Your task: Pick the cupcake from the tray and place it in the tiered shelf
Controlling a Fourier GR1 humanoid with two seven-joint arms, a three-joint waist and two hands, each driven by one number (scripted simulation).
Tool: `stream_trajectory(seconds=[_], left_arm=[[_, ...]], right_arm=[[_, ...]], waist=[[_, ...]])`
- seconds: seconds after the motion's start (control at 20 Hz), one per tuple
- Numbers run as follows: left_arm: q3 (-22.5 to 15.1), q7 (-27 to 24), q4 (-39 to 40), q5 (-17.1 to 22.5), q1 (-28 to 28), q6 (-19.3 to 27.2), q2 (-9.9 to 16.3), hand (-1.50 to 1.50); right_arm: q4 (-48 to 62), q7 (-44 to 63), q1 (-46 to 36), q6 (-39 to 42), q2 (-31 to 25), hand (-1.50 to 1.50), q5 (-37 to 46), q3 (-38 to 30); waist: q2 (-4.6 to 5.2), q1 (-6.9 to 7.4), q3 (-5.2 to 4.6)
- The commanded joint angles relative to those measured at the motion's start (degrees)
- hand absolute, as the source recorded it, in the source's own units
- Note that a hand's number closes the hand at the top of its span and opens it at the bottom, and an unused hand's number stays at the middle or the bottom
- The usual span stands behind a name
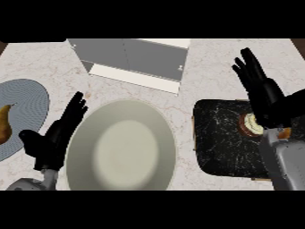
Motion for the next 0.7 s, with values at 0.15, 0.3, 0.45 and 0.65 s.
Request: stream_trajectory(seconds=[0.15,0.3,0.45,0.65], left_arm=[[3.74,3.11,4.96,2.24,4.09,-0.94,2.22,0.00],[4.24,5.26,7.11,2.90,5.01,0.64,1.69,0.00],[5.12,6.95,8.95,4.97,3.29,-2.22,1.91,0.00],[6.66,9.65,10.87,6.15,1.44,-4.98,3.77,0.00]], right_arm=[[2.20,-6.97,1.67,13.55,-17.51,1.50,-9.65,-16.99],[7.30,-3.44,7.50,11.74,-29.73,1.50,7.99,-13.57],[23.22,-7.98,6.96,19.17,-28.10,1.50,-5.34,-22.23],[34.51,-21.85,5.63,30.99,-31.14,-1.50,-6.02,-22.82]], waist=[[1.73,0.98,0.61],[3.87,-0.18,-0.14],[2.43,2.03,0.66],[2.16,2.70,0.68]])
